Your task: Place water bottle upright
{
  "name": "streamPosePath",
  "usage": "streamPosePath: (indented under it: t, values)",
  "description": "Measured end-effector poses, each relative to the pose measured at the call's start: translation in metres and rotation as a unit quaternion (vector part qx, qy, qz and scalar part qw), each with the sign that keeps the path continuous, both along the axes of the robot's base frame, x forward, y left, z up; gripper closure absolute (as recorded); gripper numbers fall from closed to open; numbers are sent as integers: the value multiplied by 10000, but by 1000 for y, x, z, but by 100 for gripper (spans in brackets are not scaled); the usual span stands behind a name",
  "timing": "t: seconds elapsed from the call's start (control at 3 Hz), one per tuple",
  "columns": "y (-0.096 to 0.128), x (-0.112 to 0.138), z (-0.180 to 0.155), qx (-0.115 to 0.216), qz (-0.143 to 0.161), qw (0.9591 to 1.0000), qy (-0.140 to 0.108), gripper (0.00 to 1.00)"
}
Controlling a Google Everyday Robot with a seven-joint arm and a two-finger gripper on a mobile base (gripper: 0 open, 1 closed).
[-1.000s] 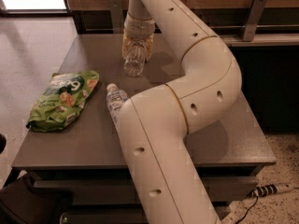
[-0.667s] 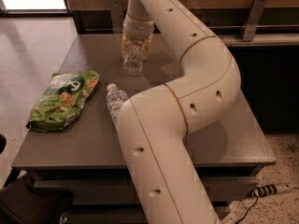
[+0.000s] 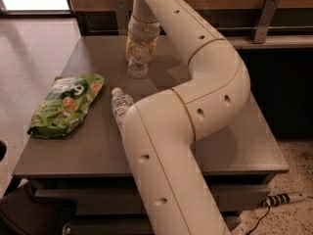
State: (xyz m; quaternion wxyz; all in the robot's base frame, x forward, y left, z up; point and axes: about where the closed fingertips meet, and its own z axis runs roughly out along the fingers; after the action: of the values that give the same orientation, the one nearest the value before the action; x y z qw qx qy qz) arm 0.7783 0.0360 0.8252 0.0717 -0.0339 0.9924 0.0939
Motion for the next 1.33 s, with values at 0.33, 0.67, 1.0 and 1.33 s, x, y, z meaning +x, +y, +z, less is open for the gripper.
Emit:
streamPosePath:
  t: [0.33, 0.67, 1.0, 1.33]
  values:
    - [1, 3, 0, -23, -12, 10000, -60, 100]
    - [-5, 1, 10, -207, -47, 9997, -127, 100]
    - [-13, -6, 25, -300, -172, 9992, -198, 100]
    - [-34, -22, 49, -315, -216, 9982, -455, 100]
